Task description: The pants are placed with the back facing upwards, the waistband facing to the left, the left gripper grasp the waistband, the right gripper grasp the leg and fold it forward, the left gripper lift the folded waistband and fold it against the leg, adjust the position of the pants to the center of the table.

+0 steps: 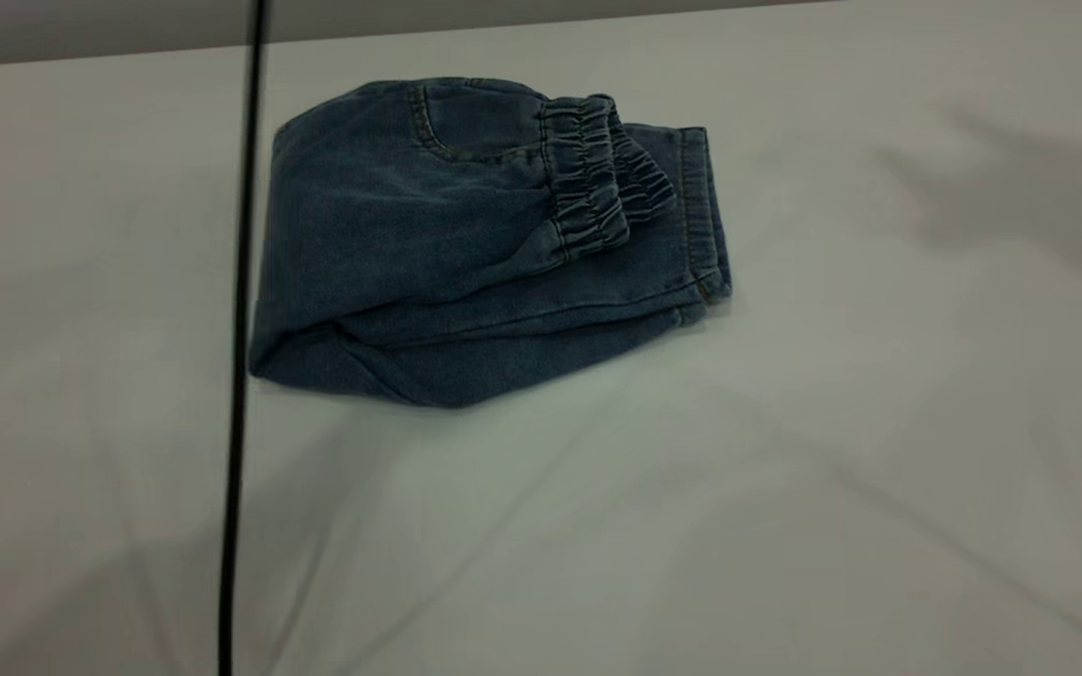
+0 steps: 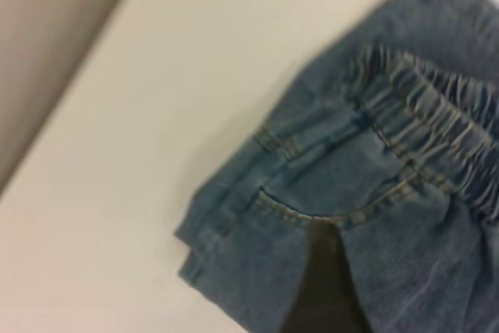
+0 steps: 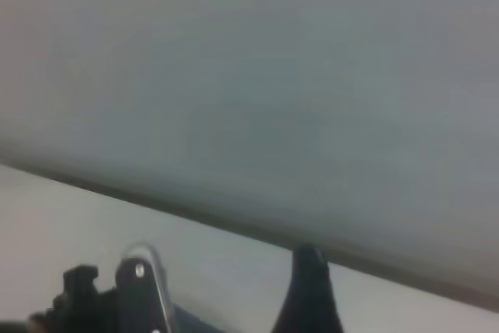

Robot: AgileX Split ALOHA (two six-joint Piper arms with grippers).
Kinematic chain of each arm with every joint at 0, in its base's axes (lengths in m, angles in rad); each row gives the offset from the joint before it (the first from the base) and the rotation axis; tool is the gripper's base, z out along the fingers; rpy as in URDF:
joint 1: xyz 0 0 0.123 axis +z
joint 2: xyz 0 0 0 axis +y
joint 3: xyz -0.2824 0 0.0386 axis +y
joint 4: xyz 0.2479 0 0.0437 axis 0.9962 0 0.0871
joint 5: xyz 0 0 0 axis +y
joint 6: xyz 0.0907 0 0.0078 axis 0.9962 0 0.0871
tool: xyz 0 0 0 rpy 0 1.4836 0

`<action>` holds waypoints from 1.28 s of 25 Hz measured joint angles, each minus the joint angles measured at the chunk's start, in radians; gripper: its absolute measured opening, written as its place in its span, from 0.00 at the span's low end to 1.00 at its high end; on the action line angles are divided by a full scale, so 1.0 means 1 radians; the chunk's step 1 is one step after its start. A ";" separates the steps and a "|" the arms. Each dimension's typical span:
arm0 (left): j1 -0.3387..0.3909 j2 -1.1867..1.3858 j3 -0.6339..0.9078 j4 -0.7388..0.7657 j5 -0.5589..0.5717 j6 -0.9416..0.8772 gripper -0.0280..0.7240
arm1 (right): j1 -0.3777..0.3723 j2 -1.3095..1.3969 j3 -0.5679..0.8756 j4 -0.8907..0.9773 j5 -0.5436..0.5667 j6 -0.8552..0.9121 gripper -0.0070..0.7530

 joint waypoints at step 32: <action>0.000 -1.572 0.985 -0.054 -0.002 -0.184 0.69 | 0.000 -1.365 1.237 0.072 0.001 -0.029 0.64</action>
